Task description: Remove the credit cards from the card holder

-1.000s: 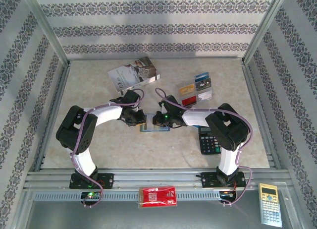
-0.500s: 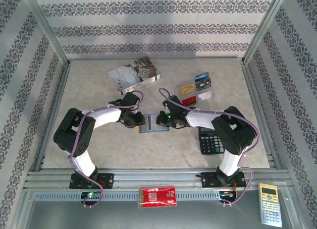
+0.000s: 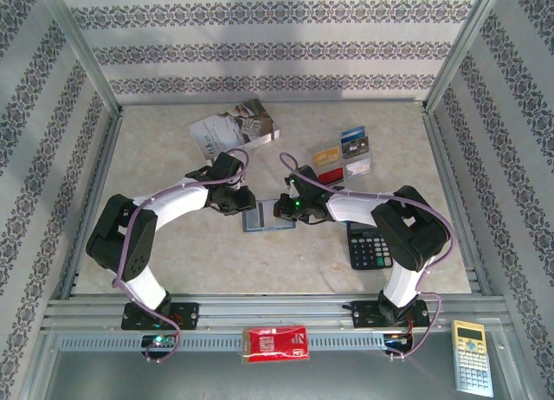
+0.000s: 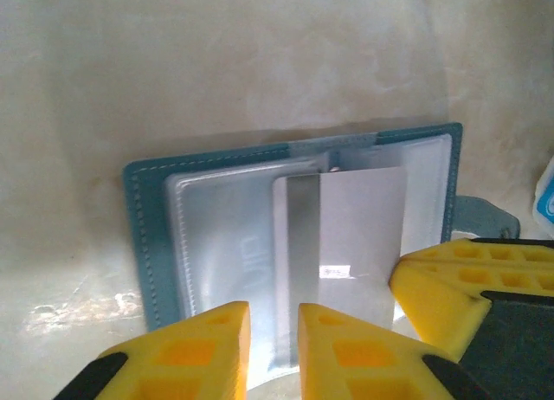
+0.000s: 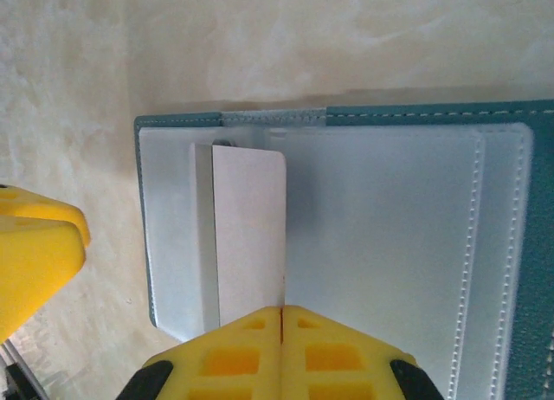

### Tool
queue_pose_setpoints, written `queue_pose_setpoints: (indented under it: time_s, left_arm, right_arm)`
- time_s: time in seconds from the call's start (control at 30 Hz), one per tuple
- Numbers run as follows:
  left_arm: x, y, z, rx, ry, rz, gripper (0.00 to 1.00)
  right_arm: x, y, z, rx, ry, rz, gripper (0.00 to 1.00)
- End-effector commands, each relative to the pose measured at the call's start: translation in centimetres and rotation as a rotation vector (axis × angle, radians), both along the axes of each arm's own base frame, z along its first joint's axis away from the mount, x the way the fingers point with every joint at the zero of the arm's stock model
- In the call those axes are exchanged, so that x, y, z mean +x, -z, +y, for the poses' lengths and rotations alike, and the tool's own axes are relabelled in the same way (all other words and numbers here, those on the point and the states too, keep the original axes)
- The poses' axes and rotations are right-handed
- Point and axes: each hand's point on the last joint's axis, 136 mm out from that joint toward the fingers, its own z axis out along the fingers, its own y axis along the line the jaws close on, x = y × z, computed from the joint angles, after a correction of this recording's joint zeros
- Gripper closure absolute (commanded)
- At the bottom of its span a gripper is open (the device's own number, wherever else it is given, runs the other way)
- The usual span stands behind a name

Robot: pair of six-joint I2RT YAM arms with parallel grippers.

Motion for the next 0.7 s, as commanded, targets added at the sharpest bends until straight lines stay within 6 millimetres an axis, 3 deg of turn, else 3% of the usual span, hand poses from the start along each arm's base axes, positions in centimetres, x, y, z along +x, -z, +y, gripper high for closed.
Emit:
queue_pose_setpoints:
  time_s: [0.0,0.3,0.67]
  left_arm:
    - [0.2,0.2,-1.4,-0.059,0.015,0.020,0.84]
    - [-0.6,4.0,-1.2,-0.028,0.008,0.105,0.89]
    - [-1.2,4.7,-0.7,-0.010,0.006,0.114,0.89]
  right_arm:
    - [0.6,-2.1,0.8,0.066,-0.028,-0.047,0.98]
    - [0.3,-4.0,2.9,0.254,-0.079,-0.055,0.84]
    - [0.4,-1.5,2.7,0.212,-0.054,-0.003,0.83]
